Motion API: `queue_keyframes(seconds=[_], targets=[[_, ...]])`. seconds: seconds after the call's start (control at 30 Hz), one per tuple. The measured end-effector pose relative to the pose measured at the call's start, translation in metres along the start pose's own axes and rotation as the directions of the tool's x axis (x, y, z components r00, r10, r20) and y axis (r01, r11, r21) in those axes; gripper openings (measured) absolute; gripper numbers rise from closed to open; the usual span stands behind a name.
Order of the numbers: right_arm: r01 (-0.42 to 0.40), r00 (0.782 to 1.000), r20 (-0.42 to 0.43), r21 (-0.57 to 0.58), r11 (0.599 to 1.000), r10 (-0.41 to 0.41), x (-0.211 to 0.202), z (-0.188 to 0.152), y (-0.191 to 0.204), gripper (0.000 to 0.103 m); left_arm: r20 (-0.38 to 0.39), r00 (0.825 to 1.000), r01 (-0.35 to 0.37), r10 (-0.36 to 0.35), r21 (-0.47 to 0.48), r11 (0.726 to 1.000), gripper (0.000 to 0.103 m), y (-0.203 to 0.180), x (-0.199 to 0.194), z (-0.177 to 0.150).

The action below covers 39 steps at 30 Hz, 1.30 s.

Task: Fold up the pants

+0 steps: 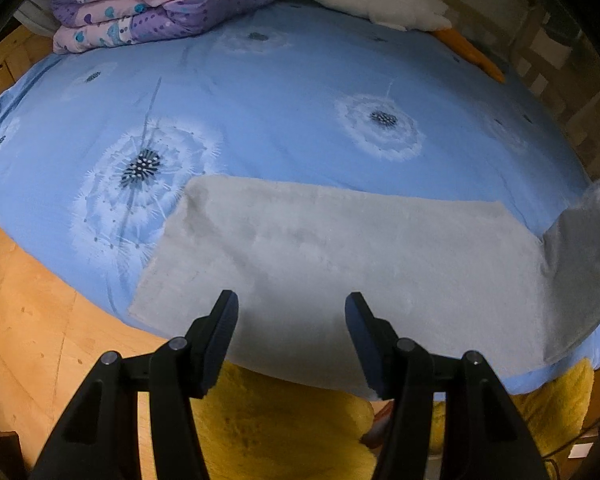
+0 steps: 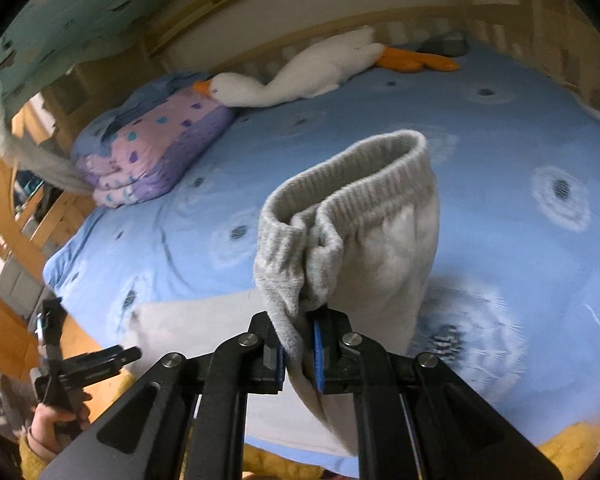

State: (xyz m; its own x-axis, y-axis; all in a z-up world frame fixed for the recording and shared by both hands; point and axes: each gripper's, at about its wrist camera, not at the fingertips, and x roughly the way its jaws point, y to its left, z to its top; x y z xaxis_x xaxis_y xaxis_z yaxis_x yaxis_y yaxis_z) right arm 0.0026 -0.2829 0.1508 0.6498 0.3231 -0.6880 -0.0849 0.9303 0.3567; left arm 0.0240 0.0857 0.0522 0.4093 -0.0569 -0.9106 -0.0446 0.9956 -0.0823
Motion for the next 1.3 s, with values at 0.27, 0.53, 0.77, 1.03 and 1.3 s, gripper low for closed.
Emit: queue_keyframes(seconds=[0.27,0.53,0.77,1.03,1.3], targets=[[-0.085,0.995,-0.056,-0.079,0.993,0.081,0.031,-0.003,0.058,0.010,-0.001,1.000,-0.018,0.018,0.013,1.000,0.059,0.016,0.005,0.012],[-0.148,0.981,-0.144,-0.138,0.979,0.128,0.079,-0.022,0.106,0.010,-0.019,0.999,-0.026,0.026,-0.012,1.000,0.059,0.037,0.019,0.016],[-0.157,0.963,-0.247,-0.196,0.968,0.106,0.127,-0.048,0.136,0.010,-0.029,1.000,-0.012,0.011,-0.047,0.999,0.059,0.050,0.027,0.009],[-0.160,0.927,-0.371,-0.265,0.951,0.052,0.175,-0.075,0.154,0.014,-0.015,0.999,0.028,-0.030,-0.100,0.995,0.059,0.062,0.022,0.005],[-0.271,0.891,-0.429,-0.241,0.932,0.148,0.161,-0.082,0.146,0.045,0.023,0.990,0.143,-0.141,-0.135,0.981,0.059,0.053,0.007,0.009]])
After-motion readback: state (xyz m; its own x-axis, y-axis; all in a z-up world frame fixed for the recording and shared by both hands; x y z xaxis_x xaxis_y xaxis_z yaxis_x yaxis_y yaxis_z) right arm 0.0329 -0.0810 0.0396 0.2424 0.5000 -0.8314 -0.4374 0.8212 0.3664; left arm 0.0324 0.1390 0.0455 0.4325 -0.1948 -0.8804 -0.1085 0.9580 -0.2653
